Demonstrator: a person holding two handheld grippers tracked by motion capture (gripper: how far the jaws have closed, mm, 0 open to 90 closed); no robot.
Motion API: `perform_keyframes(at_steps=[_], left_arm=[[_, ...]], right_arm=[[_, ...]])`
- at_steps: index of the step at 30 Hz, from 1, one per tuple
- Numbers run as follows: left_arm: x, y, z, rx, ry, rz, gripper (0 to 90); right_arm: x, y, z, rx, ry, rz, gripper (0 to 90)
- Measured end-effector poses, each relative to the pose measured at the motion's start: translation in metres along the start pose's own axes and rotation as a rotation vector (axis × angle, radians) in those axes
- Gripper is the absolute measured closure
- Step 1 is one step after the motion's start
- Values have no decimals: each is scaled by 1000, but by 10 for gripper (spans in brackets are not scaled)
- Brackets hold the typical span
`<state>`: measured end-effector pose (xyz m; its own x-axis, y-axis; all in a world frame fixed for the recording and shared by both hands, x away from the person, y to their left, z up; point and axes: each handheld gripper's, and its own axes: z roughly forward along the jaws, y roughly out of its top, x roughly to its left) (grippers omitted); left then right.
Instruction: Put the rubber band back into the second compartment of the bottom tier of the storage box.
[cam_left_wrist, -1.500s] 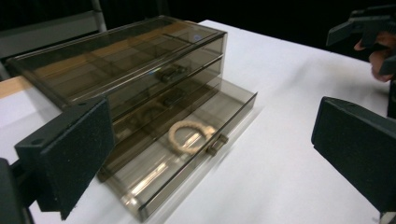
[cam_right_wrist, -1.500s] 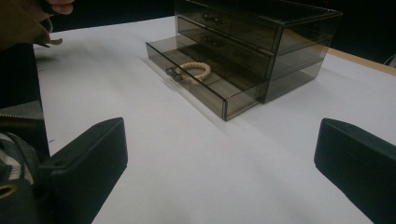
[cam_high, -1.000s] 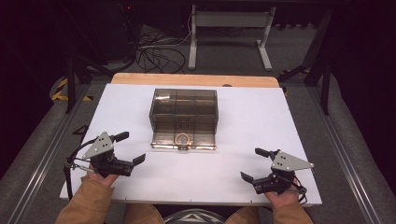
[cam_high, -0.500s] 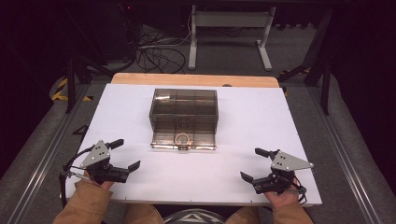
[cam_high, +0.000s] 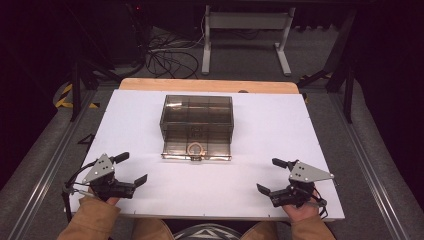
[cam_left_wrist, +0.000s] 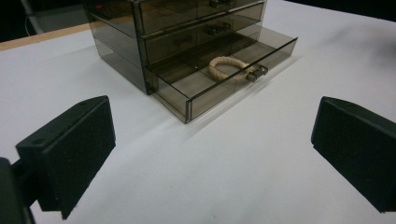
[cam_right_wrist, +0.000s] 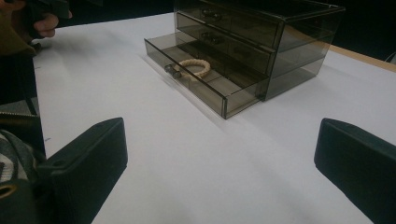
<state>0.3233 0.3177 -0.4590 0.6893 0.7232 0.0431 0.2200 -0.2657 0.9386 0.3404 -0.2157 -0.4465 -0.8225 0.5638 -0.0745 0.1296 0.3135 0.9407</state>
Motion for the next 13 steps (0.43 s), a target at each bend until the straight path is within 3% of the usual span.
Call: perform_keyframes(at_steps=[13], left_arm=[[0,3,-1,8,-3,-32,4]], right_arm=[[0,0,0,2,3,0,31]])
